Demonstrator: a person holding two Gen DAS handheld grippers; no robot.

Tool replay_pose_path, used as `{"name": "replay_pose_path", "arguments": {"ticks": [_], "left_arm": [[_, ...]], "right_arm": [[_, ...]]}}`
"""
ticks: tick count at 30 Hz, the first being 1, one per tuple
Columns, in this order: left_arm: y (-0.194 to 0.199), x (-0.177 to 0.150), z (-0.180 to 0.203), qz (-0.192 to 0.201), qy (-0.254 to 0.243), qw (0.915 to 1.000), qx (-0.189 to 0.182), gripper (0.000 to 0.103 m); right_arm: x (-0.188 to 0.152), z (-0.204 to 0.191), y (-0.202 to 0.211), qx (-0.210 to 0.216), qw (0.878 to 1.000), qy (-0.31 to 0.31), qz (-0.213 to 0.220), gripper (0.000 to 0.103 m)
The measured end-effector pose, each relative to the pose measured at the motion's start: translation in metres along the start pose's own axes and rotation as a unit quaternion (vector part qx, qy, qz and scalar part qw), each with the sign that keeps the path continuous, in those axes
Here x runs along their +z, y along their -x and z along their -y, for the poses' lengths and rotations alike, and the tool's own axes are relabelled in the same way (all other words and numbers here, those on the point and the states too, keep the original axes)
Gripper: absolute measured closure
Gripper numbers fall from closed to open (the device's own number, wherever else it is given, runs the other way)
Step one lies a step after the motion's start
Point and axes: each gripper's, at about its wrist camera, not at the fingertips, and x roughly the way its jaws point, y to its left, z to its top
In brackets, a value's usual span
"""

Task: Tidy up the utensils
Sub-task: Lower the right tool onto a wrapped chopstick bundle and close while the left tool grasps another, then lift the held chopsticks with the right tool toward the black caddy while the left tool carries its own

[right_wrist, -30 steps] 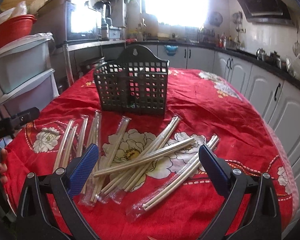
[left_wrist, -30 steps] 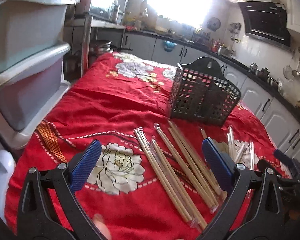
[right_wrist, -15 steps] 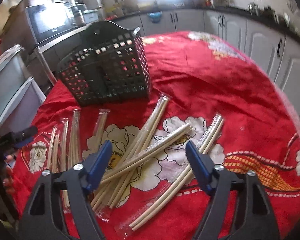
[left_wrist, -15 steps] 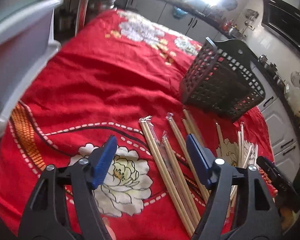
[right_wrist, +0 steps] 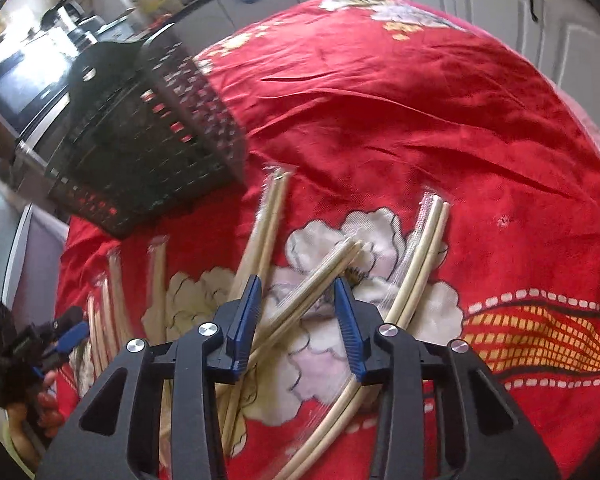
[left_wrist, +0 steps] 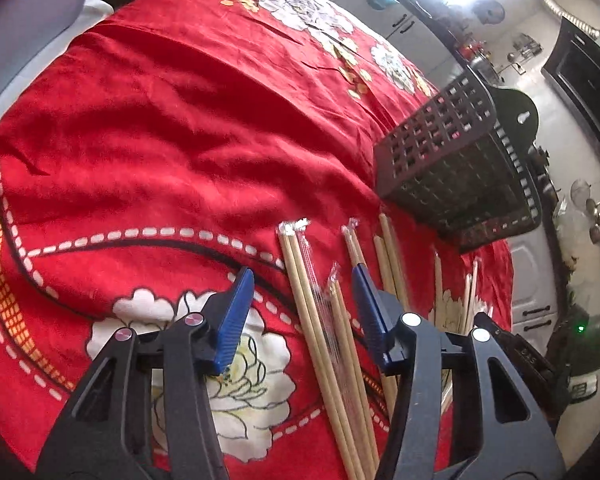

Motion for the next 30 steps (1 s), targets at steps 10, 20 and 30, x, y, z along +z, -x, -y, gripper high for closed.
{"name": "replay_pose_path", "arguments": {"ticks": [10,20,30], "left_arm": [[-0.015,0.018,0.006,-0.008,-0.012,0.9998,0.016,0.060],[-0.023,0.025,0.013,-0.005,-0.052,0.9967,0.062,0.087],[-0.012,0.035,0.006,0.002,-0.039,0.9991,0.017,0.095]], "right_arm": [[0.025,0.007,-0.014,0.004,1.000,-0.027,-0.009,0.069],[0.034,0.011,-0.019,-0.010,1.000,-0.020,-0.008,0.086],[0.043,0.022,-0.008,0.080,0.995,-0.061,-0.013,0.093]]}}
